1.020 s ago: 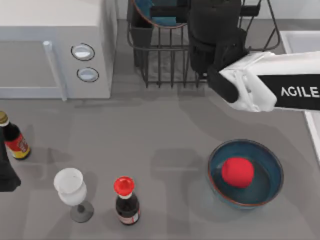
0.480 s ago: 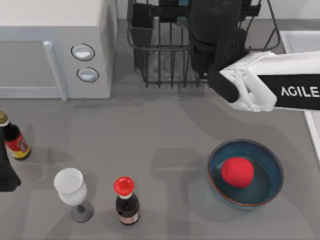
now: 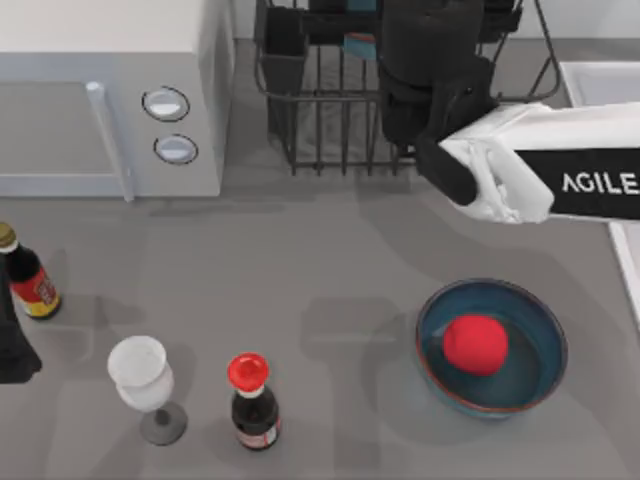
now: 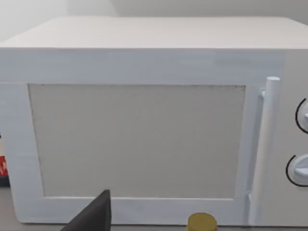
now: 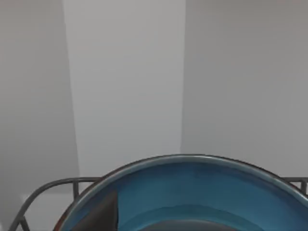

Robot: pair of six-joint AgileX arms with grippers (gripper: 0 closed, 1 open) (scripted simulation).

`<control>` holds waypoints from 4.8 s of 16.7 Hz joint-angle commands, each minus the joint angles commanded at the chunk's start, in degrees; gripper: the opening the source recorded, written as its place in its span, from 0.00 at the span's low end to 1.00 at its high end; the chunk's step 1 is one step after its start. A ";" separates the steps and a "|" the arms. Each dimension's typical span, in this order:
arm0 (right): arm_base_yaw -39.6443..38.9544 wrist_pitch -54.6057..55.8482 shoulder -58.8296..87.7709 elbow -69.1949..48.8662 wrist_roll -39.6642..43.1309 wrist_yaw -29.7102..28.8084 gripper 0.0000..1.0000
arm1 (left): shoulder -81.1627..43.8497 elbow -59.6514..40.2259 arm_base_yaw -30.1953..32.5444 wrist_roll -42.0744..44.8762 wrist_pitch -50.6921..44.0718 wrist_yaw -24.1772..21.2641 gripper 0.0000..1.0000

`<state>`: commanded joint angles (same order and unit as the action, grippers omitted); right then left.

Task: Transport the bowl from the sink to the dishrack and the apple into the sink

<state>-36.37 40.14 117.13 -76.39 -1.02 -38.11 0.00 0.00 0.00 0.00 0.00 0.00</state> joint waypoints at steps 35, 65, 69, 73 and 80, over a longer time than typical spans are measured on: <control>36.37 -40.14 -117.13 76.39 1.02 38.11 1.00 | 0.00 0.00 0.00 0.00 0.00 0.00 1.00; 26.61 -58.00 -90.32 53.97 -9.54 37.74 1.00 | 0.00 0.00 0.00 0.00 0.00 0.00 1.00; 18.79 -71.55 -67.32 37.20 -17.32 37.93 1.00 | 0.00 0.00 0.00 0.00 0.00 0.00 1.00; 11.04 -85.01 -43.73 20.43 -25.03 38.08 1.00 | 0.00 0.00 0.00 0.00 0.00 0.00 1.00; 1.74 -101.44 -15.25 0.05 -34.41 38.09 1.00 | 0.00 0.00 0.00 0.00 0.00 0.00 1.00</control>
<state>-34.62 -61.30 101.88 -76.33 -35.43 -0.02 0.00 0.00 0.00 0.00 0.00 0.00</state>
